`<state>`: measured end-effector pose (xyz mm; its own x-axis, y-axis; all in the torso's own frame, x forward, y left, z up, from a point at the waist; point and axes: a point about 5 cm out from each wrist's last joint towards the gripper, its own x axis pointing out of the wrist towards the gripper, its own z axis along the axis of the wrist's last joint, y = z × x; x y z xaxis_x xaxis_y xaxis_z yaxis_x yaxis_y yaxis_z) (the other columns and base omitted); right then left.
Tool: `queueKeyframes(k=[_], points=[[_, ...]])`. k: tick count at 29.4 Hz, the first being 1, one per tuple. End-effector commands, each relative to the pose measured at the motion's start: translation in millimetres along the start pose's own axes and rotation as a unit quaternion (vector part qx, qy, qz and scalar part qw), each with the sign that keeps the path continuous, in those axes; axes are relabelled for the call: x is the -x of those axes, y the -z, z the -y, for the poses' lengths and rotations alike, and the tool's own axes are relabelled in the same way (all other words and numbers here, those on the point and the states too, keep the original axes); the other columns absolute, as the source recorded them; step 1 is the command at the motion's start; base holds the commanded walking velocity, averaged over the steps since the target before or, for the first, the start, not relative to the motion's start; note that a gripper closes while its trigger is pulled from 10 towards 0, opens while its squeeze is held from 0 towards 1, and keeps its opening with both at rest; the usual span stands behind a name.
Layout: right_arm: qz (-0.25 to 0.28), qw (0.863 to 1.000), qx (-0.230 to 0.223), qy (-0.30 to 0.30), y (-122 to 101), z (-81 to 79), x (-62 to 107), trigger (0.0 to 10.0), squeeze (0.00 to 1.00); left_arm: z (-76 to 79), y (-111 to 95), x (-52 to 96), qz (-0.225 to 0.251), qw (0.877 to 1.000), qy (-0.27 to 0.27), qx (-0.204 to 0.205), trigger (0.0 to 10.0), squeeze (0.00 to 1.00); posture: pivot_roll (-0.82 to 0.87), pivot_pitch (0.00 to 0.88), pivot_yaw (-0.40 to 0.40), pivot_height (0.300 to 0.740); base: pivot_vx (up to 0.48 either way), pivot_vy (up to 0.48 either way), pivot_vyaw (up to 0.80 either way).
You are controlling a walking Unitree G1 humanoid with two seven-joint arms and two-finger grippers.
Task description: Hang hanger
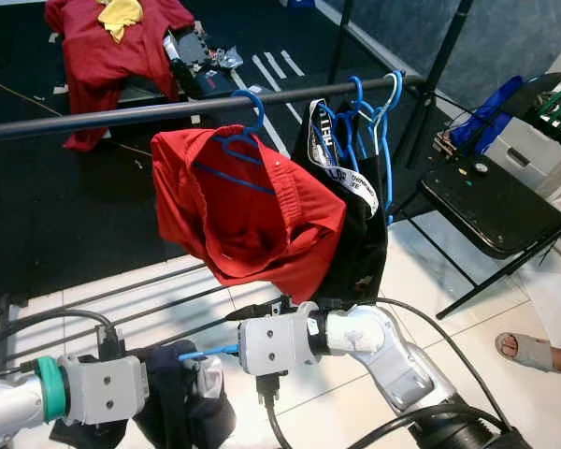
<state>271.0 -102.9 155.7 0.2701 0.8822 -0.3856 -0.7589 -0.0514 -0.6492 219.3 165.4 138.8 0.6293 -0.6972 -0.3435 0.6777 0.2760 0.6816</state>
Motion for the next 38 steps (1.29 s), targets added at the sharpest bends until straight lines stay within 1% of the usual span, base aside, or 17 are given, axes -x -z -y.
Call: queueKeyframes(k=[1,2,3,8,13,18,25,27,30,31,32,33,34,35,36,37,38], points=[[0.005,1.000,-0.025,-0.014,4,-10.6,-5.4,1.5,0.00,2.7,-10,-3.4,0.030,0.999,0.006,-0.013,0.0,0.00,-0.03,0.142,0.037,0.740,0.000,0.000,0.00],[0.005,1.000,-0.025,-0.014,4,-10.6,-5.4,1.5,0.00,2.7,-10,-3.4,0.030,0.999,0.006,-0.013,0.0,0.00,-0.03,0.142,0.037,0.740,0.000,0.000,0.00],[0.010,0.999,-0.031,-0.015,4,-12.2,-6.7,0.0,0.00,2.1,-10,-4.1,0.032,0.999,0.005,-0.014,0.0,0.00,-0.03,0.142,0.037,0.740,0.000,0.000,0.00],[0.018,0.999,-0.048,-0.018,6,-16.8,-8.8,0.0,0.00,1.2,-11,-5.9,0.038,0.999,0.004,-0.015,0.0,0.00,-0.04,0.142,0.040,0.740,0.000,0.000,0.00],[0.022,0.998,-0.058,-0.017,8,-17.1,-7.6,0.0,0.00,0.4,-11,-6.7,0.041,0.999,0.003,-0.015,0.0,0.00,-0.04,0.141,0.041,0.740,0.000,0.000,0.00],[0.021,0.998,-0.060,-0.001,10,-13.9,-6.3,0.0,0.00,-0.7,-12,-7.9,0.045,0.999,-0.003,-0.009,0.0,0.00,-0.04,0.141,0.041,0.740,0.000,0.000,0.00],[0.027,0.998,-0.058,0.026,9,-3.4,-2.1,0.0,0.00,-4.1,-18,-7.9,0.061,0.998,-0.021,0.009,0.0,0.00,-0.04,0.140,0.043,0.740,0.000,0.000,0.00],[0.029,0.997,-0.058,0.028,9,-2.4,-1.0,0.0,0.00,-5.4,-19,-8.0,0.064,0.998,-0.023,0.007,0.0,0.00,-0.04,0.139,0.042,0.740,0.000,0.000,0.00],[0.035,0.997,-0.056,0.037,8,-0.9,-1.0,0.0,0.00,-9.8,-24,-8.0,0.073,0.997,-0.031,-0.017,0.0,0.00,-0.04,0.137,0.049,0.740,0.000,0.000,0.00],[0.041,0.997,-0.052,0.046,7,-1.4,-3.7,0.0,0.00,-14.5,-27,-6.5,0.075,0.996,-0.043,-0.034,0.0,0.00,-0.04,0.137,0.053,0.740,0.000,0.000,0.00],[0.041,0.997,-0.052,0.046,7,-1.4,-3.7,0.0,0.00,-14.5,-27,-6.5,0.075,0.996,-0.043,-0.034,0.0,0.00,-0.04,0.137,0.053,0.740,0.000,0.000,0.00],[0.045,0.996,-0.049,0.053,6,-1.9,-5.7,0.0,0.00,-17.8,-29,-5.3,0.077,0.995,-0.051,-0.046,0.0,0.00,-0.04,0.137,0.054,0.740,0.000,0.000,0.00],[0.053,0.995,-0.051,0.061,5,-2.8,-8.9,0.0,0.00,-21.3,-32,-3.0,0.076,0.993,-0.057,-0.067,0.0,0.00,-0.04,0.137,0.056,0.740,0.000,0.000,0.00],[0.053,0.995,-0.051,0.061,5,-2.8,-8.9,0.0,0.00,-21.3,-32,-3.0,0.076,0.993,-0.057,-0.067,0.0,0.00,-0.04,0.137,0.056,0.740,0.000,0.000,0.00],[0.060,0.995,-0.052,0.065,4,-5.1,-13.6,0.0,0.00,-24.8,-36,-0.1,0.073,0.991,-0.065,-0.090,0.0,0.00,-0.04,0.138,0.059,0.740,0.000,0.000,0.00],[0.060,0.995,-0.052,0.065,4,-5.1,-13.6,0.0,0.00,-24.8,-36,-0.1,0.073,0.991,-0.065,-0.090,0.0,0.00,-0.04,0.138,0.059,0.740,0.000,0.000,0.00],[0.068,0.994,-0.051,0.069,3,-8.0,-19.8,0.0,0.00,-28.2,-39,3.0,0.070,0.988,-0.075,-0.112,0.0,0.00,-0.03,0.138,0.063,0.740,0.000,0.000,0.00]])
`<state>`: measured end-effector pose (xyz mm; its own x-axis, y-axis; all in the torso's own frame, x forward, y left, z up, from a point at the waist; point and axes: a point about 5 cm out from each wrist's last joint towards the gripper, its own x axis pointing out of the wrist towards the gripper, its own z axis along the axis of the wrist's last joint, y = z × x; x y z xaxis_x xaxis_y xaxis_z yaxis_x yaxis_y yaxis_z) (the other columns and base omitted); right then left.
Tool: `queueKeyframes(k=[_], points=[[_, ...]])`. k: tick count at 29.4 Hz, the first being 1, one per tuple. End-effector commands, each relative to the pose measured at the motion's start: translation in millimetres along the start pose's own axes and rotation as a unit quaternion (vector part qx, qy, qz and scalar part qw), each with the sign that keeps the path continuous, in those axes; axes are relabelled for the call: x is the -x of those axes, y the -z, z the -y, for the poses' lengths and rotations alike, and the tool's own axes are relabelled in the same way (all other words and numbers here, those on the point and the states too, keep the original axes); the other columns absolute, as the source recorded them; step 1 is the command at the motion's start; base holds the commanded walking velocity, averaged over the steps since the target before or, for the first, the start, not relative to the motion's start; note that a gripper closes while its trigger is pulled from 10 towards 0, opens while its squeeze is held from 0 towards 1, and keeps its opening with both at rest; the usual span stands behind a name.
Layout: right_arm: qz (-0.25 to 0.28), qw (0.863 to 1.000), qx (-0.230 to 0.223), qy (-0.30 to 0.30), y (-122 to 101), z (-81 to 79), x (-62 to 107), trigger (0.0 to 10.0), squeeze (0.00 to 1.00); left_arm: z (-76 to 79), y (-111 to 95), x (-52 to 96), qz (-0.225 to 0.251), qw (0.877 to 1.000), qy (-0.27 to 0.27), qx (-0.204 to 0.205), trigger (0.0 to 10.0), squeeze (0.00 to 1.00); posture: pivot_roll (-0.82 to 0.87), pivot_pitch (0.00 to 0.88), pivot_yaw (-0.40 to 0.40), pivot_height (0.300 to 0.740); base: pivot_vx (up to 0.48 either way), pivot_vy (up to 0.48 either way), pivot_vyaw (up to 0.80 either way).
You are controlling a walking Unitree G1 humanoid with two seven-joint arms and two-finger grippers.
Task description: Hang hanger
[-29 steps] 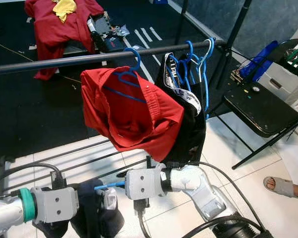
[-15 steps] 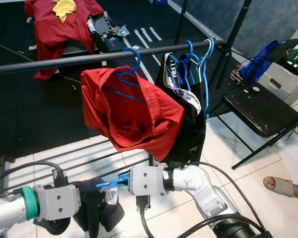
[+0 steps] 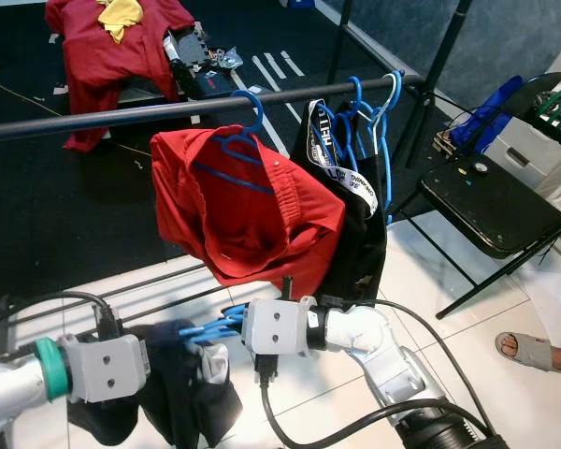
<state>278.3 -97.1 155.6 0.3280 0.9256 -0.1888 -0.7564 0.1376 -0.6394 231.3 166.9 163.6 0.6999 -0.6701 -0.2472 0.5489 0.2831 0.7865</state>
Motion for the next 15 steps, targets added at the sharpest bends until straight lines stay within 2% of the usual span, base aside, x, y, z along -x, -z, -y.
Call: queueKeyframes(k=[1,5,6,9,10,11,12,13,14,15], points=[[0.010,1.000,-0.010,-0.016,3,-19.0,-14.9,0.0,0.00,-9.8,-31,2.4,0.064,0.995,-0.028,-0.069,0.0,0.00,-0.02,0.137,0.064,0.740,0.000,0.000,0.00],[0.025,1.000,-0.002,-0.016,1,-23.4,-25.8,0.0,0.00,-17.1,-35,7.9,0.057,0.993,-0.047,-0.095,0.0,0.00,-0.01,0.135,0.064,0.740,0.000,0.000,0.00],[0.034,0.999,0.018,-0.016,-1,-23.2,-33.0,0.0,0.00,-21.3,-34,12.1,0.040,0.990,-0.049,-0.124,0.0,0.00,0.00,0.133,0.061,0.740,0.000,0.000,0.00],[0.036,0.999,0.026,-0.016,-1,-23.0,-35.2,0.0,0.00,-22.6,-33,13.4,0.033,0.989,-0.049,-0.136,0.0,0.00,0.00,0.133,0.061,0.740,0.000,0.000,0.00],[0.038,0.999,0.029,-0.020,-1,-24.1,-40.7,0.0,0.00,-24.8,-34,17.0,0.024,0.988,-0.042,-0.148,1.7,0.00,0.02,0.129,0.052,0.740,0.000,0.000,0.00],[0.038,0.999,0.029,-0.020,-1,-24.1,-40.7,0.0,0.00,-24.8,-34,17.0,0.024,0.988,-0.042,-0.148,1.7,0.00,0.02,0.129,0.052,0.740,0.000,0.000,0.00],[0.042,0.998,0.033,-0.022,-2,-25.2,-46.5,0.0,0.00,-26.1,-34,20.4,0.015,0.987,-0.035,-0.158,4.5,0.00,0.03,0.128,0.048,0.740,0.000,0.000,0.00],[0.042,0.998,0.033,-0.022,-2,-25.2,-46.5,0.0,0.00,-26.1,-34,20.4,0.015,0.987,-0.035,-0.158,4.5,0.00,0.03,0.128,0.048,0.740,0.000,0.000,0.00],[0.047,0.998,0.036,-0.022,-2,-25.6,-50.9,0.0,0.00,-27.9,-33,22.8,0.006,0.986,-0.035,-0.163,10.0,0.00,0.03,0.127,0.044,0.740,0.000,0.000,0.00],[0.050,0.998,0.040,-0.018,-3,-25.0,-53.8,0.0,0.00,-30.3,-34,24.6,0.000,0.985,-0.042,-0.167,10.0,0.00,0.03,0.126,0.042,0.740,0.000,0.000,0.00]])
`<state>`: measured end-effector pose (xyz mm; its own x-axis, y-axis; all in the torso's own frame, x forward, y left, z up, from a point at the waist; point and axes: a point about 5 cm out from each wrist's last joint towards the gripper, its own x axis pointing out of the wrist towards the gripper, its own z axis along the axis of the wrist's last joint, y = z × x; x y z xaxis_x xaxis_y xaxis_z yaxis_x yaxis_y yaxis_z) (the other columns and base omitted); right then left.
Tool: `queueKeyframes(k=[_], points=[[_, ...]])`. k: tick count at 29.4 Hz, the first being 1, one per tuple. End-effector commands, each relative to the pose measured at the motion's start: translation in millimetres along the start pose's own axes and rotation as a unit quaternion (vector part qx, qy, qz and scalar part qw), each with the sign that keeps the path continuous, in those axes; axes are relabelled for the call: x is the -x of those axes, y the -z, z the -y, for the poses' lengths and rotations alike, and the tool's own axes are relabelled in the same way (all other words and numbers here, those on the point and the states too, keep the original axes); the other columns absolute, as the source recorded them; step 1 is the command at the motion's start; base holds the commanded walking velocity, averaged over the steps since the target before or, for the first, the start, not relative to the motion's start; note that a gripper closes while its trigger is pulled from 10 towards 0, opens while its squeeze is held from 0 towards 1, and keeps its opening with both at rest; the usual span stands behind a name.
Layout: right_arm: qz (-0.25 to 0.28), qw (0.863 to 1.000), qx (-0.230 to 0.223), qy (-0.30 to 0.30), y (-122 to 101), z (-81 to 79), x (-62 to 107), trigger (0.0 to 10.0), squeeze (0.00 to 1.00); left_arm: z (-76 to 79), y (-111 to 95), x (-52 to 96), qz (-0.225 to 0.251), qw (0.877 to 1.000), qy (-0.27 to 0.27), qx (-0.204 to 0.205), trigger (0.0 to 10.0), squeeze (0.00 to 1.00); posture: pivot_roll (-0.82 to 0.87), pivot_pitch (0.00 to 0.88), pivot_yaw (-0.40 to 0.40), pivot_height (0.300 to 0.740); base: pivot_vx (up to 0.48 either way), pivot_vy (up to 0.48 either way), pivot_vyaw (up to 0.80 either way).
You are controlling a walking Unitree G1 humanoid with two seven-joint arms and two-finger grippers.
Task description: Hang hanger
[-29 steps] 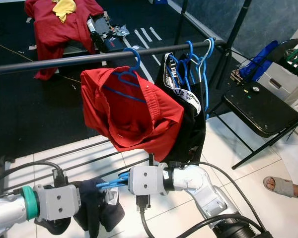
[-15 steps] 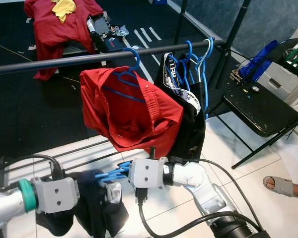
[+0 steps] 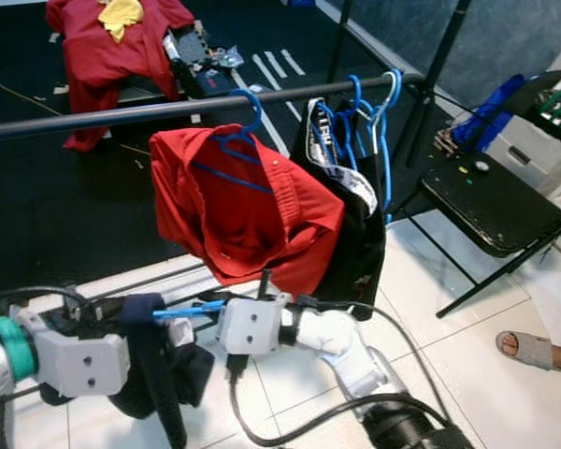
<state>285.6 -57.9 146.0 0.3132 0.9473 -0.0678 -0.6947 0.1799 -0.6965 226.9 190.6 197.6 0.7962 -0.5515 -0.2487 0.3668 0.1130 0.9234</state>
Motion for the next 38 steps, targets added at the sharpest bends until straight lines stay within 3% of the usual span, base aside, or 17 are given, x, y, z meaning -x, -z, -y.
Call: queueKeyframes(k=[1,12,13,14,21,22,27,33,38], points=[[0.002,0.999,0.008,-0.048,0,-19.2,-12.7,0.0,0.00,-9.5,-28,1.6,0.064,0.997,-0.030,-0.022,10.0,0.00,0.04,0.127,0.042,0.740,0.000,0.000,0.00],[-0.002,1.000,0.027,-0.006,6,-15.0,-10.8,0.0,0.00,-12.3,-31,13.9,0.061,0.997,-0.038,0.031,10.0,0.00,0.03,0.127,0.053,0.740,0.000,0.000,0.00],[-0.001,1.000,0.027,0.000,7,-13.8,-10.8,0.0,0.00,-9.6,-31,14.4,0.063,0.997,-0.032,0.040,10.0,0.88,0.03,0.131,0.053,0.740,0.000,0.000,0.00],[0.000,1.000,0.028,0.003,7,-13.3,-11.3,0.0,0.00,-7.9,-31,14.6,0.062,0.997,-0.029,0.046,10.0,1.00,0.03,0.131,0.054,0.740,0.000,0.000,0.00],[0.007,0.999,0.037,0.007,7,-10.5,-12.6,0.0,0.00,-6.0,-31,15.3,0.062,0.998,-0.017,0.030,10.0,1.00,0.03,0.133,0.056,0.740,0.000,0.000,0.00],[0.008,0.999,0.041,0.012,8,-8.9,-12.7,0.0,0.00,-7.4,-31,16.7,0.060,0.998,-0.019,0.028,10.0,0.00,0.03,0.133,0.058,0.740,0.000,0.000,0.00],[0.008,0.999,0.045,0.020,8,-6.8,-12.3,0.0,0.00,-13.2,-29,18.2,0.053,0.997,-0.040,0.027,10.0,0.00,0.03,0.134,0.059,0.740,0.000,0.000,0.00],[0.014,0.997,0.057,0.047,6,0.1,-11.8,0.0,0.00,-10.3,-21,22.3,0.029,0.995,-0.057,0.077,10.0,0.00,0.03,0.139,0.064,0.740,0.000,0.000,0.00],[0.019,0.996,0.064,0.062,3,6.6,-11.4,0.0,0.00,-8.0,-14,22.4,-0.005,0.993,-0.073,0.090,10.0,0.00,0.03,0.140,0.064,0.740,0.000,0.000,0.00]])
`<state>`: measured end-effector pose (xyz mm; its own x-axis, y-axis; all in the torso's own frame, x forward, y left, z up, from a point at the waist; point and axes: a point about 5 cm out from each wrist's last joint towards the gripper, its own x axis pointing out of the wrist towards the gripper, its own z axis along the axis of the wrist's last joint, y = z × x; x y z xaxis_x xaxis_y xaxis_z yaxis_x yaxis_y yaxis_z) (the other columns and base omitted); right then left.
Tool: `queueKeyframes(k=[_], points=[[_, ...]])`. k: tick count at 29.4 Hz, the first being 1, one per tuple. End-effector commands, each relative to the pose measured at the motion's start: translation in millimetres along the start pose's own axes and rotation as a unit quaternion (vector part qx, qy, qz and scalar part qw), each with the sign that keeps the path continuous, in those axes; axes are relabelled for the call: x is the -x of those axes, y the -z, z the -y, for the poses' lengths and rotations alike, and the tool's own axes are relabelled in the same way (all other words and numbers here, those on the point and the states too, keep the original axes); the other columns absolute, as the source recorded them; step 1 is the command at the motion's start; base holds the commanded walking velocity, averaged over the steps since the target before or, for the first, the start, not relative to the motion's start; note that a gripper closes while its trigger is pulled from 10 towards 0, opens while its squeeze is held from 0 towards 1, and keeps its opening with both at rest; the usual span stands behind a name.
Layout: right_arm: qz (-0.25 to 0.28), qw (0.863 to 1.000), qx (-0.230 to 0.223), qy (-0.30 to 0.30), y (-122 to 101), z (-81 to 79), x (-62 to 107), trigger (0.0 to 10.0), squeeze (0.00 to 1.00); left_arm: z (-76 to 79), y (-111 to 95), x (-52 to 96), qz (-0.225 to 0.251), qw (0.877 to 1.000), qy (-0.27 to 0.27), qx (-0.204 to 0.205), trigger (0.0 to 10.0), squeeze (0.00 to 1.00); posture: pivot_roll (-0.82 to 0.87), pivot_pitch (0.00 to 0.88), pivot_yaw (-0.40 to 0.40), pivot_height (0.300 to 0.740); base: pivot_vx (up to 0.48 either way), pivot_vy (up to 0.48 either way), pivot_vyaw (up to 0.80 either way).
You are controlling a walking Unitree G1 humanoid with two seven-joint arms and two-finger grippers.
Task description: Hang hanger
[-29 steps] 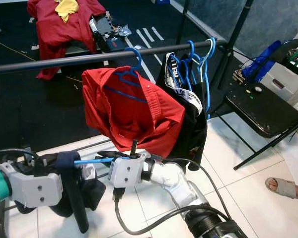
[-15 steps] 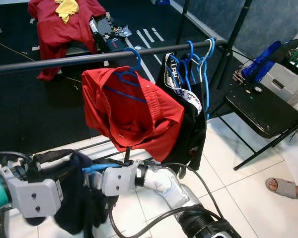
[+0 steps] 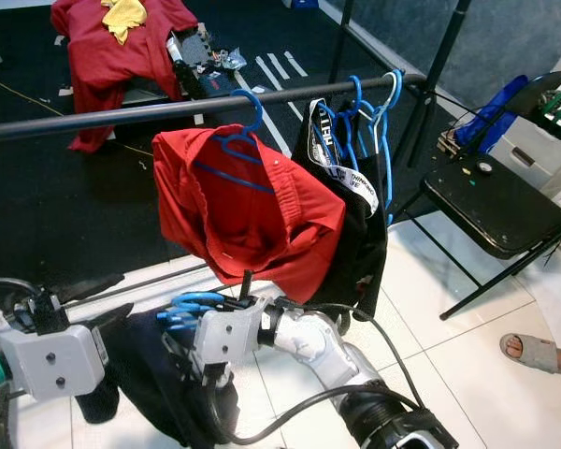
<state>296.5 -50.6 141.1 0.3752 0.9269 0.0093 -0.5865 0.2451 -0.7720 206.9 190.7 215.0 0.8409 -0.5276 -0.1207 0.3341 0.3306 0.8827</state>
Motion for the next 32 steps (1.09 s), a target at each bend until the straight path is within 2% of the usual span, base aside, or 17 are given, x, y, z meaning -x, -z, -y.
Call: queueKeyframes(k=[1,3,4,5,6,7,8,10,11,12,15,16,17,19,20,26,32], points=[[0.019,0.999,0.015,0.022,-6,7.5,-0.7,0.0,0.00,-1.0,6,2.1,-0.031,0.999,-0.022,0.007,10.0,0.00,0.03,0.140,0.064,0.740,0.000,0.000,0.00],[0.019,0.999,0.015,0.022,-6,7.5,-0.7,0.0,0.00,-1.0,6,2.1,-0.031,0.999,-0.022,0.007,10.0,0.00,0.03,0.140,0.064,0.740,0.000,0.000,0.00],[0.021,0.999,0.019,0.037,-7,12.0,0.4,0.0,0.00,-2.5,13,2.2,-0.062,0.995,-0.061,0.049,10.0,0.00,0.03,0.140,0.066,0.740,0.000,0.000,0.00],[0.023,0.998,0.025,0.060,-9,19.2,2.6,0.0,0.00,1.1,18,4.6,-0.081,0.974,-0.125,0.170,10.0,0.00,0.03,0.141,0.067,0.740,0.000,0.000,0.00],[0.023,0.998,0.025,0.060,-9,19.2,2.6,0.0,0.00,1.1,18,4.6,-0.081,0.974,-0.125,0.170,10.0,0.00,0.03,0.141,0.067,0.740,0.000,0.000,0.00],[0.025,0.996,0.028,0.075,-10,24.2,4.2,0.0,0.00,6.4,20,6.5,-0.094,0.949,-0.162,0.256,10.0,0.00,0.03,0.141,0.067,0.740,0.000,0.000,0.00],[0.025,0.996,0.028,0.075,-10,24.2,4.2,0.0,0.00,6.4,20,6.5,-0.094,0.949,-0.162,0.256,10.0,0.00,0.03,0.141,0.067,0.740,0.000,0.000,0.00],[0.034,0.994,0.042,0.099,-16,37.3,7.5,0.0,0.00,21.3,20,13.6,-0.095,0.892,-0.195,0.398,10.0,0.00,0.03,0.143,0.065,0.740,0.000,0.000,0.00],[0.034,0.994,0.042,0.099,-16,37.3,7.5,0.0,0.00,21.3,20,13.6,-0.095,0.892,-0.195,0.398,10.0,0.00,0.03,0.143,0.065,0.740,0.000,0.000,0.00],[0.043,0.991,0.054,0.111,-22,48.2,8.2,0.0,0.00,28.5,22,16.9,-0.098,0.865,-0.207,0.447,10.0,0.00,0.03,0.143,0.064,0.740,0.000,0.000,0.00],[0.050,0.990,0.061,0.117,-25,55.5,7.3,0.0,0.00,30.5,22,15.1,-0.095,0.857,-0.209,0.462,10.0,0.00,0.03,0.143,0.062,0.740,0.000,0.000,0.00],[0.053,0.989,0.064,0.120,-27,59.2,6.6,0.0,0.00,31.0,19,12.0,-0.087,0.864,-0.199,0.454,10.0,0.31,0.03,0.142,0.060,0.740,0.000,0.000,0.00],[0.055,0.989,0.066,0.122,-29,62.2,5.8,0.0,0.00,31.8,17,8.7,-0.080,0.868,-0.194,0.450,10.0,1.00,0.03,0.142,0.060,0.740,0.000,0.000,0.00],[0.057,0.989,0.067,0.123,-30,63.9,5.2,0.0,0.00,32.3,16,6.5,-0.076,0.871,-0.190,0.447,10.0,1.00,0.03,0.142,0.059,0.740,0.000,0.000,0.00],[0.058,0.990,0.062,0.117,-29,63.4,3.4,0.0,0.00,31.4,14,-2.5,-0.076,0.860,-0.196,0.465,10.0,1.00,0.02,0.141,0.057,0.740,0.000,0.000,0.00],[0.061,0.992,0.051,0.101,-31,59.0,0.9,0.0,0.00,31.9,4,-19.4,-0.057,0.845,-0.195,0.494,10.0,1.00,0.01,0.143,0.053,0.740,0.000,0.000,0.00],[0.062,0.992,0.044,0.105,-31,59.9,0.8,0.0,0.00,33.0,-1,-25.6,-0.054,0.850,-0.188,0.489,10.0,1.00,0.01,0.144,0.053,0.740,0.000,0.000,0.00]])
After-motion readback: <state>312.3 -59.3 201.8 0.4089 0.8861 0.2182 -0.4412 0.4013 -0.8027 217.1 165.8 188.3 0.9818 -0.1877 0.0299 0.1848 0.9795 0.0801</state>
